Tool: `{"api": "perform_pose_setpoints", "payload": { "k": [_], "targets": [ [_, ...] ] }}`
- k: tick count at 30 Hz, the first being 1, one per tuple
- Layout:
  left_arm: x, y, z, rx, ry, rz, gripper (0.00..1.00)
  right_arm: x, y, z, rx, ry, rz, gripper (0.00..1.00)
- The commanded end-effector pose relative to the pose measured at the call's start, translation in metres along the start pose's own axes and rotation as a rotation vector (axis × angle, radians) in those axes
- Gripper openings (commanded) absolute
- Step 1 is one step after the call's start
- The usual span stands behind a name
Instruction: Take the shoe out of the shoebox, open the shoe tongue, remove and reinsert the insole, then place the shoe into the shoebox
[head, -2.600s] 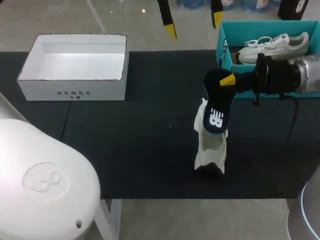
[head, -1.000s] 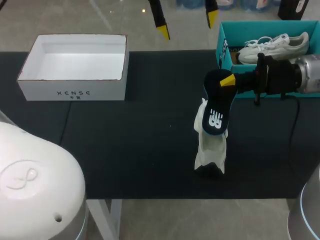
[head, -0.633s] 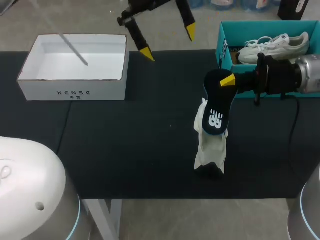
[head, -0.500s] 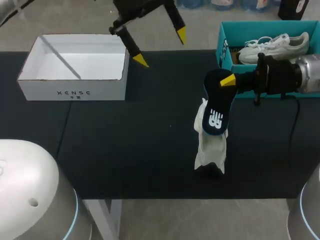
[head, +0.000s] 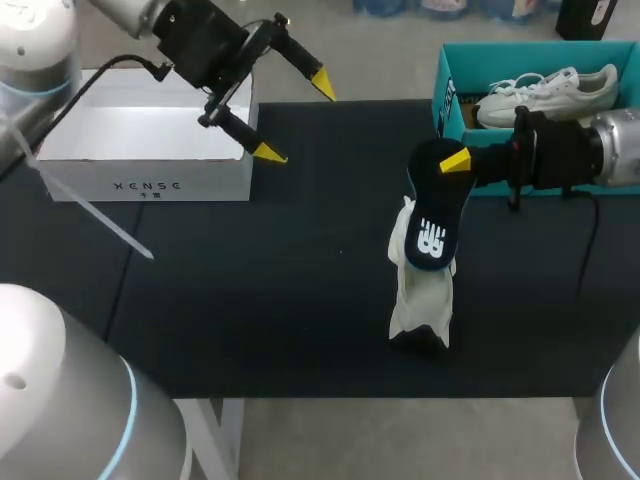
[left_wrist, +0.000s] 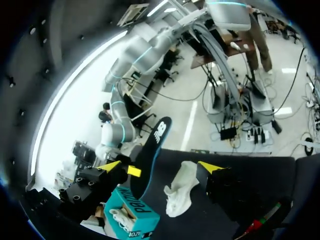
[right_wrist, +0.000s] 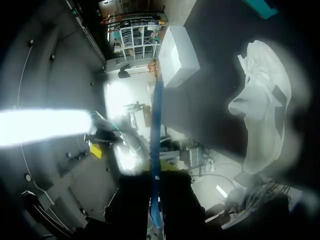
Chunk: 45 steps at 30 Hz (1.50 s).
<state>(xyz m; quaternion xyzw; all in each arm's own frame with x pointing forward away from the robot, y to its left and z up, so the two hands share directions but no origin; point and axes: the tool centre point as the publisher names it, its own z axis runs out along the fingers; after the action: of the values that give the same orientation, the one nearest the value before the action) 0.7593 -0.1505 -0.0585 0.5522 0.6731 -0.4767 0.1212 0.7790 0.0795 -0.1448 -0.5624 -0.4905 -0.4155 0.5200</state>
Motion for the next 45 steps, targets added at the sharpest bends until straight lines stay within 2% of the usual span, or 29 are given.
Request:
{"api": "perform_pose_setpoints", "payload": {
  "k": [1,19,21,22,24,26,27,29,37,45],
  "targets": [
    [-0.007,-0.002,0.017,0.007,-0.233,-0.109,1.00,0.000,-0.001,0.001,-0.001,-0.004,0.002,0.00],
    [-0.007,-0.002,0.017,0.007,-0.233,-0.109,1.00,0.000,-0.001,0.001,-0.001,-0.004,0.002,0.00],
    [-0.009,0.000,0.023,-0.056,-0.257,-0.021,1.00,0.000,-0.001,0.001,-0.001,-0.004,0.002,0.00],
    [-0.009,-0.001,0.028,-0.026,-0.271,0.058,1.00,0.000,-0.001,0.001,-0.001,-0.004,0.002,0.00],
    [-0.007,0.002,0.035,-0.048,-0.292,0.153,1.00,0.000,-0.001,0.001,-0.001,-0.004,0.002,0.00],
    [-0.004,0.002,0.041,-0.008,-0.353,0.252,1.00,0.000,-0.001,0.001,-0.001,-0.004,0.002,0.00],
    [-0.002,0.002,0.044,-0.033,-0.351,0.292,1.00,0.000,-0.001,0.001,-0.001,-0.004,0.002,0.00],
    [0.001,0.003,0.050,0.002,-0.392,0.338,1.00,0.000,-0.001,0.001,-0.001,-0.004,0.002,0.00],
    [0.005,0.011,0.067,-0.047,-0.463,0.436,1.00,0.000,-0.001,0.001,-0.001,-0.004,0.002,0.00],
    [-0.003,0.028,0.087,-0.042,-0.486,0.471,1.00,0.000,-0.001,0.001,-0.001,-0.004,0.002,0.00]
  ]
}}
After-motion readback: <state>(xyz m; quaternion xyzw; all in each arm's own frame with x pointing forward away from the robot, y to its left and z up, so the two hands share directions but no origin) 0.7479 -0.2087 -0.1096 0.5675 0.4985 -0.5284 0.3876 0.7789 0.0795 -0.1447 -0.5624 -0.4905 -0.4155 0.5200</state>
